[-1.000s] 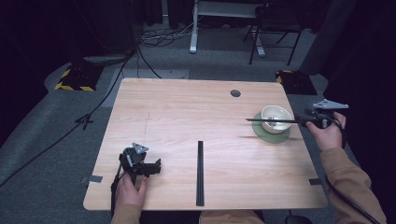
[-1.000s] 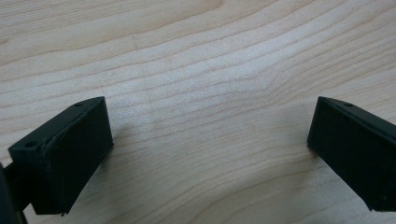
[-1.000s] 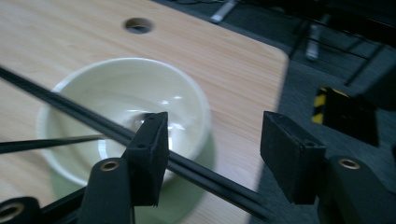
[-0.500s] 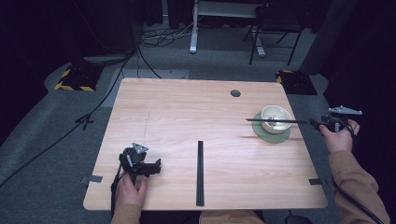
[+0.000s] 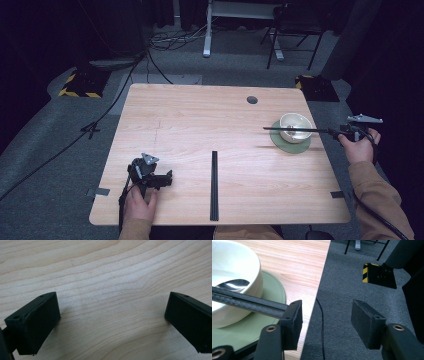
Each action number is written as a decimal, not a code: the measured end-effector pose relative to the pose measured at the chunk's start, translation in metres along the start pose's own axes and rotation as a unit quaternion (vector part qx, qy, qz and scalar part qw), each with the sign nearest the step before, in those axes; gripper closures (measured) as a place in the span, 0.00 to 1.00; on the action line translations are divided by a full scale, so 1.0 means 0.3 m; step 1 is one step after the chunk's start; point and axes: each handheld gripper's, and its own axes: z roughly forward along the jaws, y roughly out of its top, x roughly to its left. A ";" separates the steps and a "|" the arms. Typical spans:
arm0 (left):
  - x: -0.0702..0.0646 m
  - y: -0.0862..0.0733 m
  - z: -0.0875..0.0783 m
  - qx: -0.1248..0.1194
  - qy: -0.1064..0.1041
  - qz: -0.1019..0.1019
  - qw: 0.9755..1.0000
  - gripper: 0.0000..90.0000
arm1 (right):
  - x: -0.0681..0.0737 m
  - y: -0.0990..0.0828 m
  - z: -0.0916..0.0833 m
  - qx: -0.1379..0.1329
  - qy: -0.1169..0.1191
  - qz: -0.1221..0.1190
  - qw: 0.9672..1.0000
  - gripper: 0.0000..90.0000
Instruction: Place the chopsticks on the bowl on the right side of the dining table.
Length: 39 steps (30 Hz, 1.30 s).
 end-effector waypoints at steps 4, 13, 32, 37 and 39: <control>0.000 0.000 0.000 0.000 0.001 0.001 1.000 0.00 | 0.002 0.000 0.002 0.000 0.001 0.001 1.000 0.48; 0.000 0.000 0.001 -0.001 0.002 0.001 1.000 0.00 | 0.007 -0.006 -0.013 0.003 0.001 0.014 1.000 0.47; 0.000 0.000 0.000 -0.001 0.001 0.001 1.000 0.00 | -0.004 -0.006 -0.025 -0.001 -0.005 0.012 1.000 0.47; 0.000 0.000 0.001 -0.001 0.001 0.000 1.000 0.00 | 0.004 0.015 -0.060 -0.019 0.001 0.011 1.000 0.47; 0.000 0.000 0.001 -0.001 0.002 0.001 1.000 0.00 | 0.015 0.028 -0.077 -0.027 0.009 0.005 1.000 0.46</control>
